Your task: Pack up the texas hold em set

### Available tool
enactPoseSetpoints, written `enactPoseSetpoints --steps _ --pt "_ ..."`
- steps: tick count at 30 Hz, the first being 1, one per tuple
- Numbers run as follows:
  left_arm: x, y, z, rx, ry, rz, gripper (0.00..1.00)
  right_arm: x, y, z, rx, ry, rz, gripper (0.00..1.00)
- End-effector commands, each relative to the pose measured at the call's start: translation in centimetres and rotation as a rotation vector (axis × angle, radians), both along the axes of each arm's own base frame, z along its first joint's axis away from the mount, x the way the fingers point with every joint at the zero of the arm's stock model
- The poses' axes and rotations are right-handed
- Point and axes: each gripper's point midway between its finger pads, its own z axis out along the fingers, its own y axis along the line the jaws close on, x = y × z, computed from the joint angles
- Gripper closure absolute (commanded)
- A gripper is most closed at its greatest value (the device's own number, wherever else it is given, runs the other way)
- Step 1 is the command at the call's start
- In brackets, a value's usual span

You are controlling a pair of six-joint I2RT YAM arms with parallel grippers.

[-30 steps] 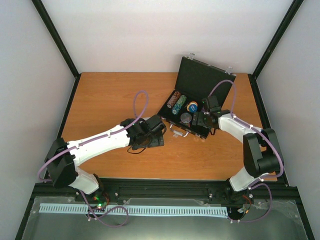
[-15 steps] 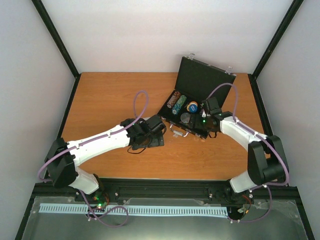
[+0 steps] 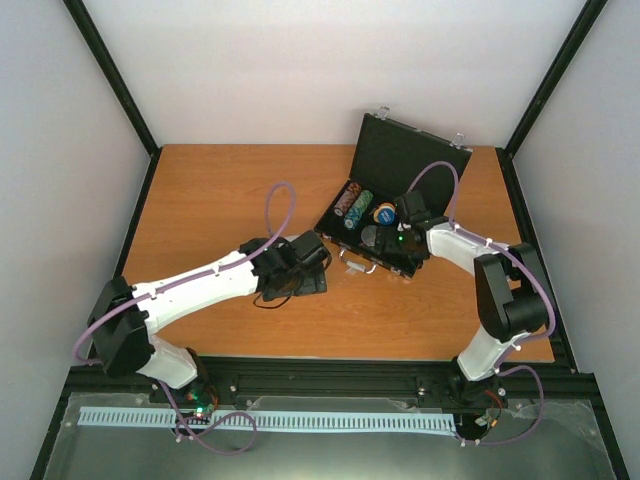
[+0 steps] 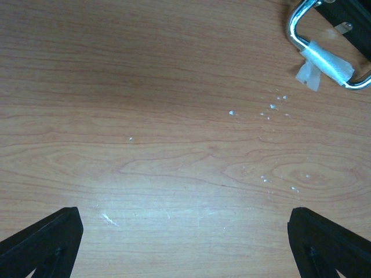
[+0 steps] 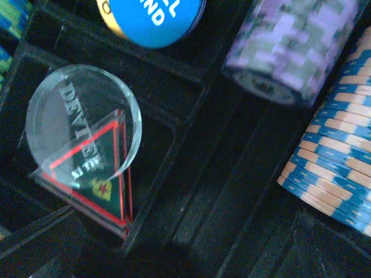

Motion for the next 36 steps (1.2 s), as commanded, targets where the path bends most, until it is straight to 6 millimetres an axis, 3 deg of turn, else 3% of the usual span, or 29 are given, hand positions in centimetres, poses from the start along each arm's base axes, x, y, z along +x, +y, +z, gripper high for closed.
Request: enactPoseSetpoints --steps 1,7,14,19,23,27,29,36 --pt "-0.6 1.2 0.5 0.003 -0.003 0.031 0.00 3.4 -1.0 1.1 -0.097 -0.138 -0.022 0.00" --pt "-1.0 1.7 0.3 0.000 0.000 0.043 0.00 4.6 -2.4 1.5 -0.197 -0.185 -0.038 0.00" --pt "-0.8 1.8 0.6 0.002 -0.010 0.041 0.00 2.6 -0.3 4.4 -0.079 -0.180 0.058 0.00" --pt "-0.6 1.3 0.8 -0.005 -0.016 0.020 0.00 -0.2 0.7 9.5 -0.010 -0.227 0.118 0.00" --pt "-0.7 1.2 0.5 0.001 -0.007 0.001 0.00 -0.4 0.4 15.6 0.001 -0.337 0.123 0.00" --pt "-0.9 1.1 0.2 0.005 0.005 -0.016 0.00 2.2 -0.3 21.5 -0.024 -0.444 0.067 0.00" --pt "-0.9 0.9 0.3 0.002 0.004 -0.025 0.00 4.4 -1.0 23.2 -0.034 -0.476 0.023 0.00" --pt "-0.7 0.6 0.9 -0.008 -0.012 -0.044 0.00 12.9 -5.4 26.3 -0.022 -0.549 -0.142 0.00"
